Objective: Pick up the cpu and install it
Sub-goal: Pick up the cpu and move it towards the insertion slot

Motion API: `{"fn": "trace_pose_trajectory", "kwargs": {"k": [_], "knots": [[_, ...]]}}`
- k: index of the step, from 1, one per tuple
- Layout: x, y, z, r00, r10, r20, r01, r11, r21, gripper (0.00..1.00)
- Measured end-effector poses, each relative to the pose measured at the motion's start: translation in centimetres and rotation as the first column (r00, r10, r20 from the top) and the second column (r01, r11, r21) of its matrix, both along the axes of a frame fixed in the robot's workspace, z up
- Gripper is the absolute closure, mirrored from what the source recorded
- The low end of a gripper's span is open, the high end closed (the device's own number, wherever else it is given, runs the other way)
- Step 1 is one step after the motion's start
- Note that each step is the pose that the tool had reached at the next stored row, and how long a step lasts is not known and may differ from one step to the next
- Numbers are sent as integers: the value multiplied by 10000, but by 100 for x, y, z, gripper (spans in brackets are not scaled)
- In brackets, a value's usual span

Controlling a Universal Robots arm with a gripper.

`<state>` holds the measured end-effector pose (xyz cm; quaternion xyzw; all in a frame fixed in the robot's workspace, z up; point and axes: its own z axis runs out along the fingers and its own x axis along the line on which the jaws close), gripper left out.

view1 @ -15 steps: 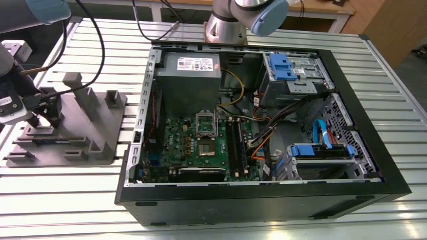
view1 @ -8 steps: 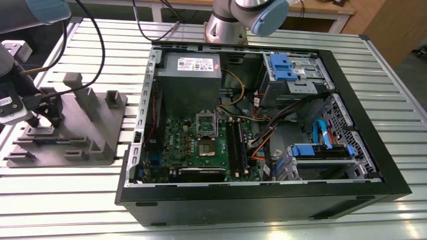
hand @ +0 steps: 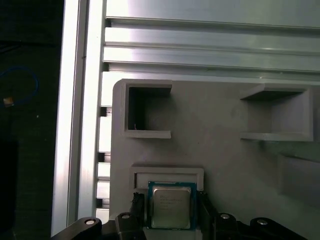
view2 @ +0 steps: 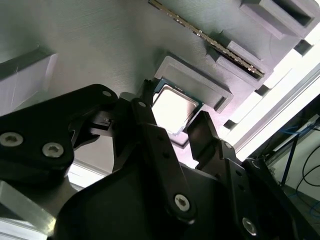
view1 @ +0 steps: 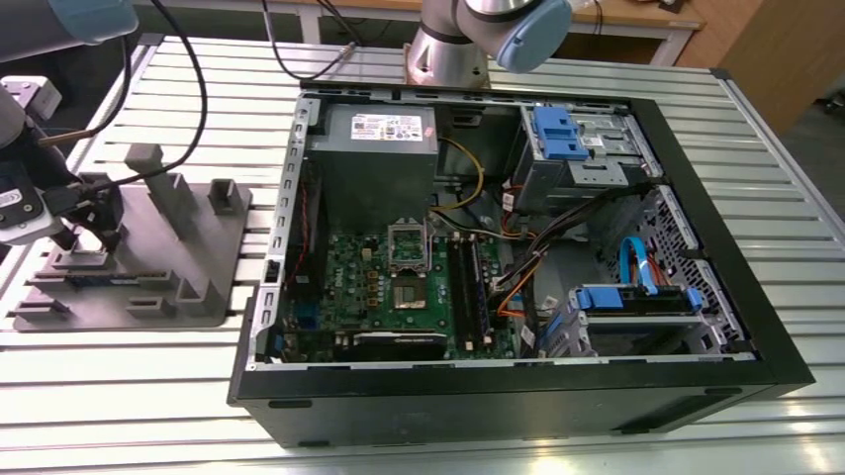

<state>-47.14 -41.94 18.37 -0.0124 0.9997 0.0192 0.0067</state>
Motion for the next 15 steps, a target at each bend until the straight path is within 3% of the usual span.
{"fn": "trace_pose_trajectory", "kwargs": {"k": [15], "knots": [[0,-1,4,10000,0,-5,0,10000,-2,47]]}}
